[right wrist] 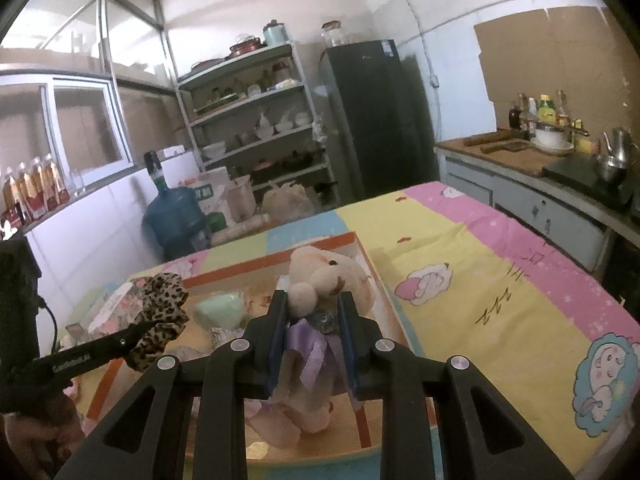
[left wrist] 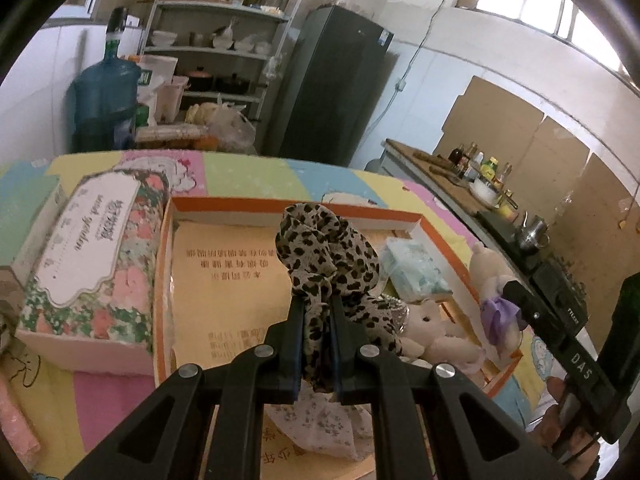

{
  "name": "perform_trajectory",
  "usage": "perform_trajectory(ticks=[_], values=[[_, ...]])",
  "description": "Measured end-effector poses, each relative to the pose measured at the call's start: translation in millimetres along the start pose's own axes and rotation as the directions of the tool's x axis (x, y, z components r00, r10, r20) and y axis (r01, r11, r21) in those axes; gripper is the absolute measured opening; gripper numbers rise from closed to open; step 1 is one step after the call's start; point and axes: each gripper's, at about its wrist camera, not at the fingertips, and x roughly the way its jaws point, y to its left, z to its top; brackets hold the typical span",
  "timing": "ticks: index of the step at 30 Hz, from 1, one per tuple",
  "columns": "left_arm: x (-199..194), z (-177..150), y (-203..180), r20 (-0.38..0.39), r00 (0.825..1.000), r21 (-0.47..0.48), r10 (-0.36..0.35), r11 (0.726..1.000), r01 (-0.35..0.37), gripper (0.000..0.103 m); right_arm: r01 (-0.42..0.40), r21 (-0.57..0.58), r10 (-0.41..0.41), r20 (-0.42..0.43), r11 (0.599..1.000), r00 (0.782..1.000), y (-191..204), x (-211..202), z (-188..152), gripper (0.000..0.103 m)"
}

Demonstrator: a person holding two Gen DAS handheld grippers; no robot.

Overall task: Organize soft objects
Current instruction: 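Lower the scrunchie and bear into the box lid and open both tools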

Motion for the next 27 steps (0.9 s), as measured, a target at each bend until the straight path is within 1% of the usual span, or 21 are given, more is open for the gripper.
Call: perform_trajectory(ticks=[4,9,11,13,16,18,20,23,25,26,27], values=[[6,0,3,-0.030,1.000,-0.017,0.000,1.000,-0.001,0.012,-0.021,-0.021,0.020,-0.043,1.000,0.999,0,10,-3,0.026],[11,-1,8,-0.047,0.999,-0.052,0.001,0.999,-0.003,0.014,-0.033,-0.023,0.031,-0.067,0.999,0.997,-2,15,-5,0.026],[13,-1,12,-0.054,0.999,-0.072,0.004,0.997,-0.008,0.021,-0.034,-0.025,0.032,-0.075,0.999,0.997,-2,17,-7,0.026],[13,-1,15,-0.056,0.998,-0.088,0.009,0.996,-0.013,0.031,-0.032,-0.024,0.030,-0.081,0.999,0.996,-3,19,-8,0.027],[11,-2,16,-0.046,0.999,-0.102,-0.003,0.995,-0.002,0.033,-0.037,-0.015,0.036,-0.086,0.999,0.996,-4,19,-9,0.030],[11,-2,16,-0.046,0.999,-0.096,0.005,0.995,-0.009,0.034,-0.041,-0.008,0.041,-0.088,0.999,0.995,-5,20,-9,0.033],[9,-3,14,-0.041,0.999,-0.088,0.013,0.996,-0.017,0.035,-0.042,-0.004,0.042,-0.090,0.999,0.995,-5,21,-10,0.035],[5,-4,10,-0.022,1.000,-0.072,0.011,0.997,-0.013,0.044,-0.040,-0.006,0.040,-0.089,0.999,0.995,-5,21,-10,0.035],[0,-6,7,-0.001,1.000,-0.060,0.023,0.998,-0.023,0.058,-0.041,-0.006,0.041,-0.090,0.999,0.995,-5,21,-10,0.036],[-2,-6,6,0.009,1.000,-0.054,0.026,0.998,-0.025,0.060,-0.043,-0.006,0.042,-0.090,0.999,0.995,-5,21,-10,0.038],[-5,-5,6,0.020,0.999,-0.051,0.028,0.998,-0.027,0.062,-0.042,-0.007,0.041,-0.088,0.999,0.995,-5,21,-10,0.042]])
